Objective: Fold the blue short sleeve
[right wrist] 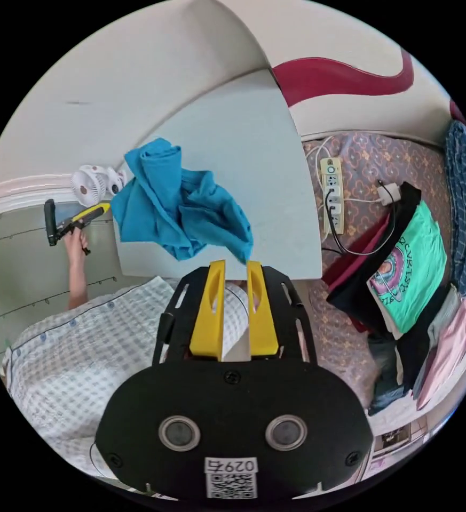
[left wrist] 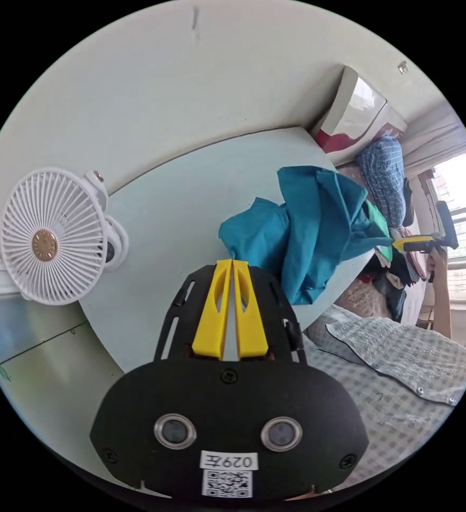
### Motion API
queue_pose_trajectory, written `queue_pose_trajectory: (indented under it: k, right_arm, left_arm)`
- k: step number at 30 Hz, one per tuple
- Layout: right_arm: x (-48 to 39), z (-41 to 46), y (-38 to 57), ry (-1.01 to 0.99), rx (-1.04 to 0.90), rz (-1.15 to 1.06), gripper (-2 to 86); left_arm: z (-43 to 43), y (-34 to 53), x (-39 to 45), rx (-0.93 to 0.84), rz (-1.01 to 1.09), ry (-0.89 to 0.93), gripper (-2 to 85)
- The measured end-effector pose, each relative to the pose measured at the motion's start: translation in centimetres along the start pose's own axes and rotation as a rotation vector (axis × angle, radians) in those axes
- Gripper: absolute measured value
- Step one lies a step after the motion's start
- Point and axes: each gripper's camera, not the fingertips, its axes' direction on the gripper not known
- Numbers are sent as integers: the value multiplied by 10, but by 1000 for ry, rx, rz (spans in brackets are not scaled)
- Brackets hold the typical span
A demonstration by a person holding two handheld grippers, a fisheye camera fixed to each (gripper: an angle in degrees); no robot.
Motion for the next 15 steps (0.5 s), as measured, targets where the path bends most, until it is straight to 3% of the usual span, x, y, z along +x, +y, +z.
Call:
queue_pose_trajectory:
  k: [3, 5, 9, 15]
  right_arm:
    - [-3, 19, -24, -76, 52, -59, 121]
    - [-21, 54, -59, -66, -12, -131, 131]
    - [-51, 125, -114, -34, -107, -220, 137]
    - [-76, 222, -154, 307, -232, -278, 57]
  left_arm:
    - [5, 7, -11, -1, -70, 27, 4]
    - [10, 7, -17, -23, -116, 51, 70]
    - [19, 2, -9, -21, -90, 88, 104]
    - [51, -2, 15, -138, -41, 85, 112]
